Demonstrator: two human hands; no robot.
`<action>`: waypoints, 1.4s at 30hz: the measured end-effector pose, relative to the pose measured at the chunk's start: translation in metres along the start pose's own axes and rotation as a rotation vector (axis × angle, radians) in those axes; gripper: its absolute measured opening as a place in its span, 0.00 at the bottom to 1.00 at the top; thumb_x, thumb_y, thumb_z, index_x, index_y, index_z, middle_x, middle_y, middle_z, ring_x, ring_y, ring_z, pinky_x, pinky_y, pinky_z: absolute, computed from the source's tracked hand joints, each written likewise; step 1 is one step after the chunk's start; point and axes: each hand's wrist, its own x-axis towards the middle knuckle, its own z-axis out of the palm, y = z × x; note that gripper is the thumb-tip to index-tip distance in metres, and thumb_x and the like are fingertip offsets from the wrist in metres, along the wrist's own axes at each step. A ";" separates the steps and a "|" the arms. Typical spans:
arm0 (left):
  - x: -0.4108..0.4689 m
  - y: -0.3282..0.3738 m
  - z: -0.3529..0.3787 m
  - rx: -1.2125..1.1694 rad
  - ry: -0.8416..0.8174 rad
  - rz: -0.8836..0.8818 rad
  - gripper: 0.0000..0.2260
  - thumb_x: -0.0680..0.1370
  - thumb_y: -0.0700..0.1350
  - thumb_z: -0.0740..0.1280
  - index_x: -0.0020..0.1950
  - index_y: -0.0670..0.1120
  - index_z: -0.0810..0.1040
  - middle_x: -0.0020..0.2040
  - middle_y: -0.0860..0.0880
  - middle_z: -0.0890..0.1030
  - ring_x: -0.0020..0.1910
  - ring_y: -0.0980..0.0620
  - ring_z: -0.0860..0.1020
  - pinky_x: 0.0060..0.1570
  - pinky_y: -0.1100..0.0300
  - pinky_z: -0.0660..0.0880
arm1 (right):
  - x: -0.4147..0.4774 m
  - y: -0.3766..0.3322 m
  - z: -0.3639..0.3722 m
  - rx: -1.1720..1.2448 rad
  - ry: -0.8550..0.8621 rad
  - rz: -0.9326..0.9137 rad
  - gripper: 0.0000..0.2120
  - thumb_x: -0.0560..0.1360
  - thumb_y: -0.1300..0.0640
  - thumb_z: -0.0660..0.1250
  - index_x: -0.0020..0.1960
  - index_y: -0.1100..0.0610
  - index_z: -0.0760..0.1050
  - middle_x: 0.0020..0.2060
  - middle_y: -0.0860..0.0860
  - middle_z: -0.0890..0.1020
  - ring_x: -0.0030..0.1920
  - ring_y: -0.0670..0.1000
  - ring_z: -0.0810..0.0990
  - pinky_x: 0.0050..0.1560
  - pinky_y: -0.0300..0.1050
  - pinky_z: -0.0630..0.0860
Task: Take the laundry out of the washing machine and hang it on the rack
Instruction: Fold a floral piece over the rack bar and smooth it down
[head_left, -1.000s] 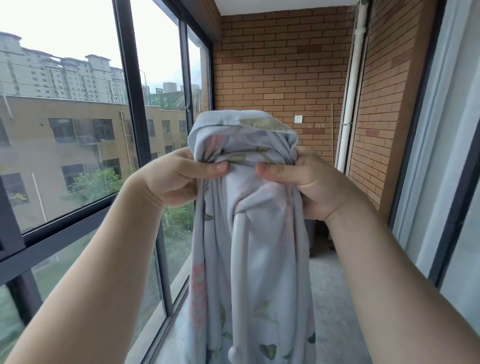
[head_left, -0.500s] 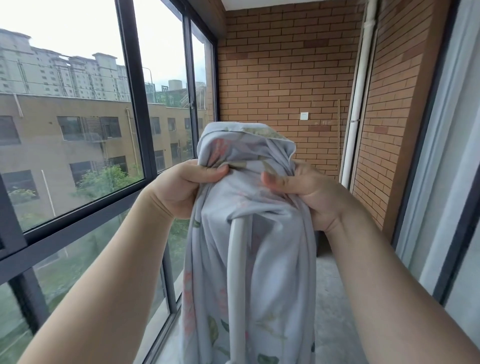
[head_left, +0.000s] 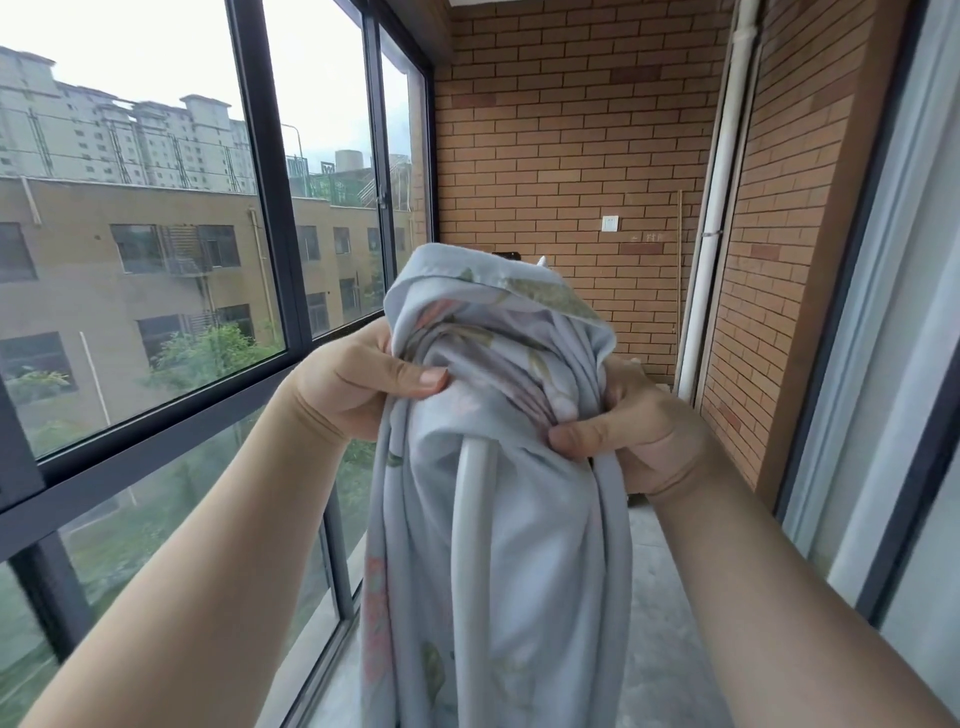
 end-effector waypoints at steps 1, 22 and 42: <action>0.000 -0.002 -0.001 -0.006 0.008 0.010 0.22 0.73 0.32 0.72 0.66 0.31 0.73 0.59 0.34 0.79 0.58 0.36 0.79 0.59 0.41 0.76 | 0.000 0.003 0.000 0.030 0.025 -0.013 0.30 0.61 0.70 0.78 0.57 0.80 0.70 0.52 0.69 0.76 0.54 0.66 0.78 0.60 0.63 0.74; 0.020 -0.014 -0.027 -0.003 0.185 0.095 0.22 0.70 0.37 0.74 0.63 0.35 0.77 0.56 0.38 0.82 0.54 0.39 0.82 0.55 0.44 0.78 | 0.041 0.000 -0.009 0.247 0.207 -0.014 0.27 0.71 0.60 0.72 0.68 0.66 0.75 0.64 0.64 0.79 0.63 0.61 0.80 0.61 0.53 0.79; 0.027 -0.053 -0.033 0.078 0.160 -0.003 0.06 0.77 0.44 0.69 0.50 0.48 0.86 0.42 0.54 0.85 0.42 0.57 0.84 0.43 0.63 0.79 | 0.041 0.012 -0.028 0.046 0.532 0.055 0.25 0.73 0.49 0.72 0.65 0.63 0.78 0.57 0.60 0.84 0.56 0.57 0.84 0.55 0.50 0.81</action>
